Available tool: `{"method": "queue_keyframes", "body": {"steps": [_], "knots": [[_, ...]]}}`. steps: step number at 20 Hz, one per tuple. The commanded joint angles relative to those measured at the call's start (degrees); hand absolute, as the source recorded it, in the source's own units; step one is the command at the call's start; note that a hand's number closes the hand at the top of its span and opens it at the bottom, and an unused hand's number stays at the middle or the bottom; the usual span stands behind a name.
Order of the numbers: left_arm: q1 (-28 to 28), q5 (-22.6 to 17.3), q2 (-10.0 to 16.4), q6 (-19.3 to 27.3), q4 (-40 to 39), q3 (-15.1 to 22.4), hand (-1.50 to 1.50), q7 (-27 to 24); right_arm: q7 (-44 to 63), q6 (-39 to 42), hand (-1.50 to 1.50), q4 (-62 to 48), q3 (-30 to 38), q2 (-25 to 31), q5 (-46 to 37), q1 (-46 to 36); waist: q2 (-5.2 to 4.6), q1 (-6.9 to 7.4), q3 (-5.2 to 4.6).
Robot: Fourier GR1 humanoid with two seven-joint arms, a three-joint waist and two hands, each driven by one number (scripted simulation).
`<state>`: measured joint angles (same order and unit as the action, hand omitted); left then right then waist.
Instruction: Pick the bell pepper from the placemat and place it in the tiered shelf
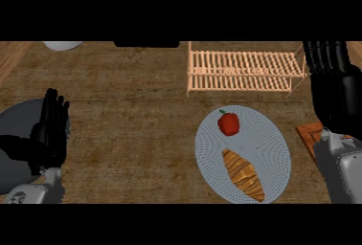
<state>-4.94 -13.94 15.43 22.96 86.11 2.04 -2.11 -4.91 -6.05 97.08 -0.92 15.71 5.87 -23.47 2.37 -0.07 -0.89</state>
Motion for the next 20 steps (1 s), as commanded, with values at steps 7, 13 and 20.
{"method": "queue_keyframes", "body": {"steps": [7,13,20], "knots": [[5.62,-2.09,2.11,-7.3,-4.96,4.42,0.0,9.19,12.75,0.58,1.5,-16.02,4.26,18.46,-14.96,12.87,-5.84,-3.26,-0.31],[3.69,-3.55,3.52,-12.72,-5.17,6.77,0.0,17.78,11.94,2.2,-1.5,-26.84,9.24,10.33,-4.79,12.15,-2.49,0.19,0.94],[4.29,-4.53,3.91,-16.5,-10.7,3.63,0.0,14.81,16.85,20.11,-1.5,-20.1,7.57,17.16,1.61,10.99,-2.32,0.01,0.84]]}}
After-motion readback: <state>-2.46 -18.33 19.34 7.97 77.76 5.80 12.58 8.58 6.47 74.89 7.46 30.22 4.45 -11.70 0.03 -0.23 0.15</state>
